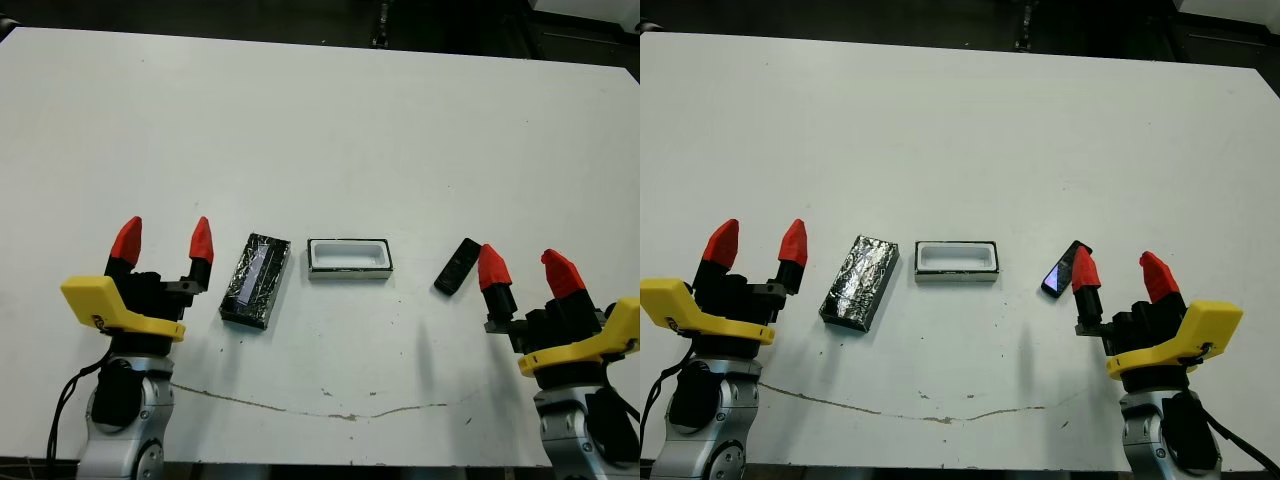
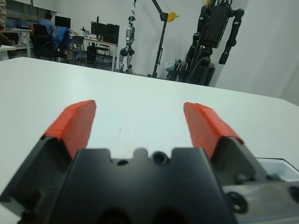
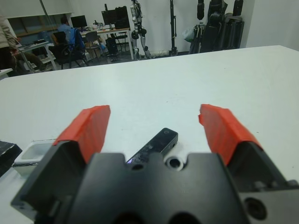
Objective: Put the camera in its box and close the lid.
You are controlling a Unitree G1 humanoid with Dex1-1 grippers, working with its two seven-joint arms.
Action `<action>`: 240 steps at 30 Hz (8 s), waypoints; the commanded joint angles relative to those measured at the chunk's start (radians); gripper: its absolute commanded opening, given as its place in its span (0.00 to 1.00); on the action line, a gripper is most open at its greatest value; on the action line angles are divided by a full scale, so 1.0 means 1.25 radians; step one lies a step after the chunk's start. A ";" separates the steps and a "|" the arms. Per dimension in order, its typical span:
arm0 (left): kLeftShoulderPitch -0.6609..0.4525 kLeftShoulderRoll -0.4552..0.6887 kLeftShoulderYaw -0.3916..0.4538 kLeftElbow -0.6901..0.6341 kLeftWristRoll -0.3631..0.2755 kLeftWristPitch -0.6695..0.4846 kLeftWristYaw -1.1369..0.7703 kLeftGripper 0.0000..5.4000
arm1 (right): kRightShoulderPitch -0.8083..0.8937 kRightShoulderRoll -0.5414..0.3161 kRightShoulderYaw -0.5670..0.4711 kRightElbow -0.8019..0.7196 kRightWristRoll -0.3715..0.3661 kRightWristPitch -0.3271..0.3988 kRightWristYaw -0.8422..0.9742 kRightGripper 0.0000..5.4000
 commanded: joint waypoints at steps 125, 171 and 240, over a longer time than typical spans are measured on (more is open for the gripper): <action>0.100 -0.053 -0.084 -0.018 0.052 -0.025 0.038 1.00 | -0.841 -0.547 0.520 0.635 -0.620 -0.379 1.045 0.81; 0.095 -0.062 -0.101 -0.020 0.043 -0.016 0.068 1.00 | -1.088 -0.437 0.327 0.961 -0.389 -0.214 1.037 0.32; 0.091 -0.067 -0.107 -0.029 0.043 -0.011 0.076 1.00 | -1.047 -0.339 0.430 0.703 -0.225 0.256 1.079 0.32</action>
